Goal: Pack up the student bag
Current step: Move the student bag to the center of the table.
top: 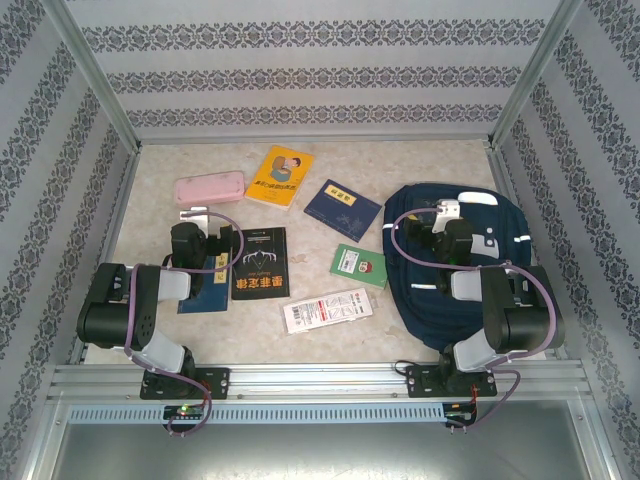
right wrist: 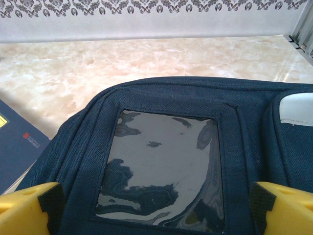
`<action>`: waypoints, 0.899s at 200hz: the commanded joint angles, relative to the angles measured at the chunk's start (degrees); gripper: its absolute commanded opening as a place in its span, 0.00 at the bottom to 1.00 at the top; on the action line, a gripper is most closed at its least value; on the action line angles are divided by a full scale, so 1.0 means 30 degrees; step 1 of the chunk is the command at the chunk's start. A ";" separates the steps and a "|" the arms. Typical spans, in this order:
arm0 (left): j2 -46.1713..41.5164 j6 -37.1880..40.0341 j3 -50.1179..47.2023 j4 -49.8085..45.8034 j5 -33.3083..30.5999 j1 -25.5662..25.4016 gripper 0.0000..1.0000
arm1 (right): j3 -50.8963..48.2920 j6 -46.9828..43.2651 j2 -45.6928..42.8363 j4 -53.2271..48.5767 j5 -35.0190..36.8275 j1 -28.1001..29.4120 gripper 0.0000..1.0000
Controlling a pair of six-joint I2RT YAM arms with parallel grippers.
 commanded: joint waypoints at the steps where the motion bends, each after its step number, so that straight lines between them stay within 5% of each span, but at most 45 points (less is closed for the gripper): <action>1: 0.0033 0.0149 0.0138 0.0709 0.0293 0.0084 0.99 | 0.0065 -0.0244 -0.0190 0.0341 0.0091 0.0054 0.98; 68: -0.0104 0.0136 0.0164 0.0500 0.0306 0.0084 0.99 | 0.0100 -0.0243 -0.0194 0.0297 0.0125 0.0054 0.98; 133: -0.5398 -0.2942 0.7450 -1.4281 -0.2018 0.0069 0.99 | 0.0964 0.1129 -0.4323 -0.4565 0.3906 0.0083 0.98; 180: -0.7056 -0.7772 1.1551 -2.1383 -0.0412 0.0084 0.99 | 0.4962 0.9069 -0.7815 -1.3275 0.4237 -0.0834 0.98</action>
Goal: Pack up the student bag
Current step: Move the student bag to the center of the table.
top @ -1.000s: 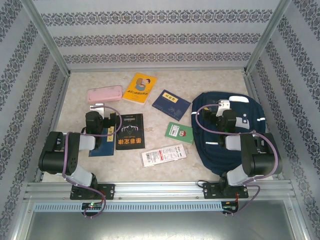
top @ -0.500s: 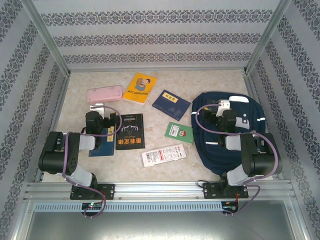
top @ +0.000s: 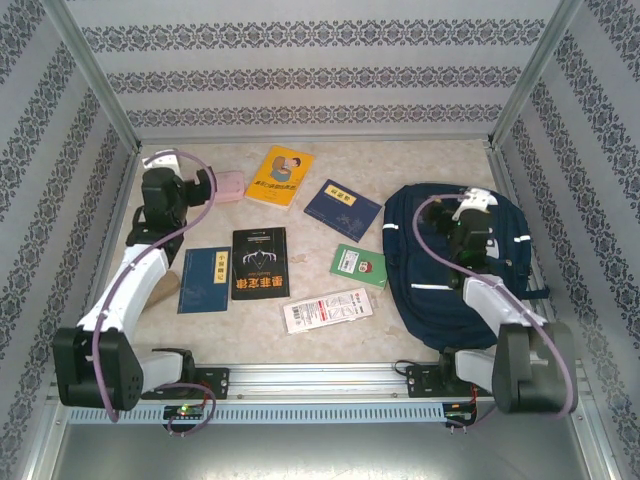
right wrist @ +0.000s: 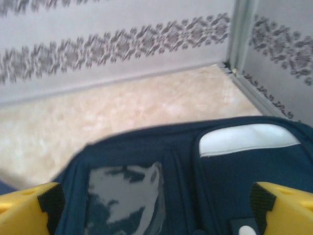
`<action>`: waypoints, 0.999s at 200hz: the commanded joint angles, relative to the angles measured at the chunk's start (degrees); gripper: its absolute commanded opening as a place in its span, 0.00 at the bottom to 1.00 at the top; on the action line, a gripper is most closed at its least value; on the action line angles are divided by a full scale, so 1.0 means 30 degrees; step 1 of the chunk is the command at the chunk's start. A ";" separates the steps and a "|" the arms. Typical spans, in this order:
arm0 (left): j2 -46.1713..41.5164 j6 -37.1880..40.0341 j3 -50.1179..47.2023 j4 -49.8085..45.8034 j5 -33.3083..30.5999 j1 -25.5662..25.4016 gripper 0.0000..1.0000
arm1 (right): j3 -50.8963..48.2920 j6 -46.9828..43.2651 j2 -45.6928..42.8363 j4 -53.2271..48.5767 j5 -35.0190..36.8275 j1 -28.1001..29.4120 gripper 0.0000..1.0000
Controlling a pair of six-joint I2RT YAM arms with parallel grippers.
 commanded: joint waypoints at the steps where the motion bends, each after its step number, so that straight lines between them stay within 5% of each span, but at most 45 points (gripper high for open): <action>1: -0.0348 -0.3388 0.1461 -0.6252 0.0770 0.0084 0.99 | 0.2403 0.4879 -0.0870 -0.5389 0.0114 -0.0407 0.98; 39: -0.0558 -0.4549 0.2158 -0.7874 0.3410 0.0084 1.00 | 0.4561 0.5610 -0.1113 -0.8152 -0.4926 -0.0366 0.98; 86: -0.0280 -0.5951 0.1331 -0.8141 0.5322 -0.0573 1.00 | 0.5835 0.4972 -0.0810 -1.2979 -0.3139 0.2151 0.98; 200: 0.2022 -0.5630 0.2490 -0.9196 0.4029 -0.5187 1.00 | 0.3432 0.7294 -0.0417 -2.0060 -0.0418 0.5369 0.98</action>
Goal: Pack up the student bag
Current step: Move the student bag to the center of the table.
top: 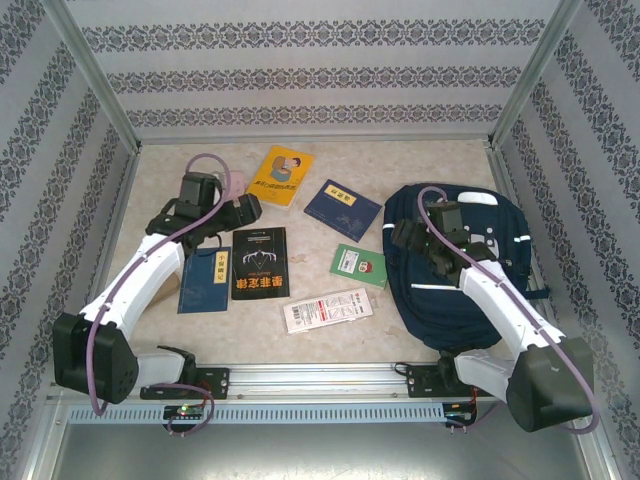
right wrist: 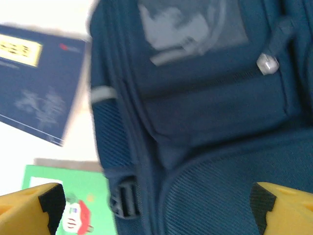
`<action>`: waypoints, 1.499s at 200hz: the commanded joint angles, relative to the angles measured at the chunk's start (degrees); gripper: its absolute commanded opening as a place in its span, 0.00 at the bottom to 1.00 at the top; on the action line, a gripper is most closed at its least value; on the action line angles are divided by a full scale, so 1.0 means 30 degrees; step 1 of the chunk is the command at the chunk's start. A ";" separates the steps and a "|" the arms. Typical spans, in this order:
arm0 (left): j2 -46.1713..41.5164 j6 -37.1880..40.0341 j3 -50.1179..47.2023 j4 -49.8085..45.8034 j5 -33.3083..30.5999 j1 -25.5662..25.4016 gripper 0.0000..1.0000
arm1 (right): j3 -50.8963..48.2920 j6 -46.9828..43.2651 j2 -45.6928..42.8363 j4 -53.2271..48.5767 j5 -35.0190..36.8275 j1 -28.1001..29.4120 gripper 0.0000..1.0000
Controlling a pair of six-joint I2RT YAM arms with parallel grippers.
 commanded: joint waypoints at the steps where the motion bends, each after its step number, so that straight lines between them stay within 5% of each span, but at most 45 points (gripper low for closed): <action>1: 0.0215 0.0183 0.0802 -0.0905 -0.0647 -0.0540 1.00 | -0.0582 0.1261 -0.0051 -0.2900 0.1268 0.0641 0.98; 20: 0.0186 0.0152 0.0703 -0.0790 -0.0866 -0.0832 1.00 | -0.1212 0.2133 -0.0191 -0.3662 0.1695 0.1284 0.98; 104: 0.0220 0.0444 0.0965 -0.1321 -0.1186 -0.1429 1.00 | 0.0262 0.4732 0.5955 0.3259 -0.4710 0.5262 0.98; 145: -0.0460 0.0563 0.0550 -0.1656 -0.1182 -0.1781 1.00 | 0.5520 0.4606 1.1005 0.4751 -0.5989 0.6305 0.98; 216: -0.1416 -0.0491 -0.0126 -0.2068 -0.0742 -0.2768 1.00 | 1.7840 0.2959 1.9214 0.1021 -0.6469 0.6420 0.98; 251: -0.0588 -0.1520 -0.0478 -0.1346 -0.0321 -0.3757 1.00 | 1.9038 0.1518 1.8305 -0.0413 -0.5432 0.6390 0.98; 300: 0.3424 -0.2443 0.0702 -0.0778 0.0080 -0.5402 0.85 | 1.4065 -0.0382 1.2928 -0.0736 -0.2038 0.5972 0.98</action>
